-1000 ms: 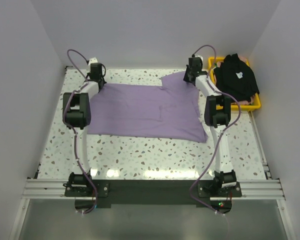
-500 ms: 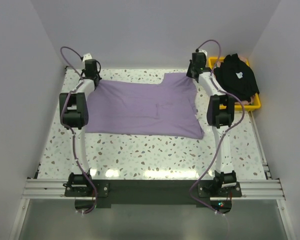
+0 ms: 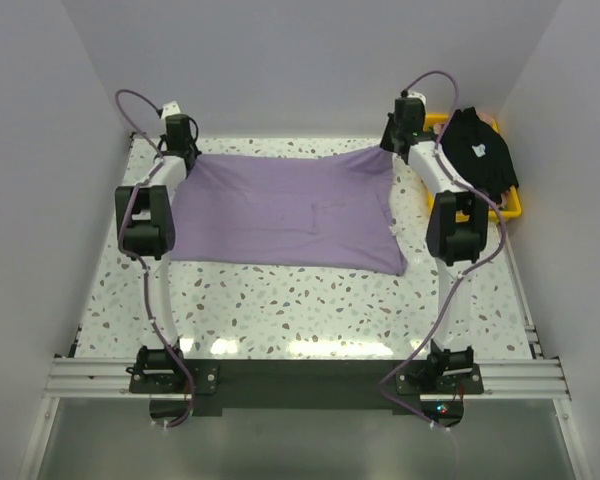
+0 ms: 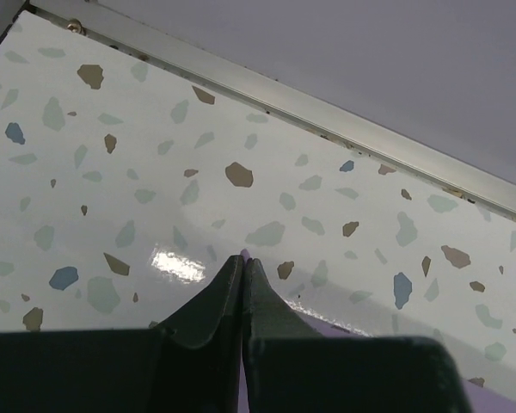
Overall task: Fold and stack the t-shirts
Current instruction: Fold the tshirt
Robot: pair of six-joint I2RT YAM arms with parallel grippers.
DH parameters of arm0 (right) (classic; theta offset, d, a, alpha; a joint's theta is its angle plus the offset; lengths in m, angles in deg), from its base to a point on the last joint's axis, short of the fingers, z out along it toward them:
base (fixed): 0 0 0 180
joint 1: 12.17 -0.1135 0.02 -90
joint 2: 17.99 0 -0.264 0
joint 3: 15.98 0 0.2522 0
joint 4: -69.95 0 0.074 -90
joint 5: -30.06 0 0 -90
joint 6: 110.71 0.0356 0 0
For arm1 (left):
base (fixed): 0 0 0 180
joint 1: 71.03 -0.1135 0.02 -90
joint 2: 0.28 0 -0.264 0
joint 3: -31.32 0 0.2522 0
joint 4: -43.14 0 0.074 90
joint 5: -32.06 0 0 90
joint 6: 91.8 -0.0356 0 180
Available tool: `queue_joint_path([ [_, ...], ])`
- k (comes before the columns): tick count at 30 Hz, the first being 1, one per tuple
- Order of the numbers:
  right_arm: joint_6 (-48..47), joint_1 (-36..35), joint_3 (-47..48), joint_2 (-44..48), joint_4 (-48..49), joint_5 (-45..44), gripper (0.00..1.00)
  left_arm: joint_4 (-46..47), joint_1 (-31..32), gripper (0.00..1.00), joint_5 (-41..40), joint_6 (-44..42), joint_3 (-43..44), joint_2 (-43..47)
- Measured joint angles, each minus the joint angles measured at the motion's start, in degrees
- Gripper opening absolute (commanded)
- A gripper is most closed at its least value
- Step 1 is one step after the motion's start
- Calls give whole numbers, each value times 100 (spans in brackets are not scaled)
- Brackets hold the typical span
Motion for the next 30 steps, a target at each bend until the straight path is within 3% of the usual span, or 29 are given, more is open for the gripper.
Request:
queue_joint_path([
  [12, 457, -37, -2712, 2052, 232, 186, 0, -96, -127, 0, 22, 282, -894, 866],
  [30, 870, -619, -4780, 3952, 20, -173, 0, -284, -264, 0, -72, 695, -2446, 2184],
])
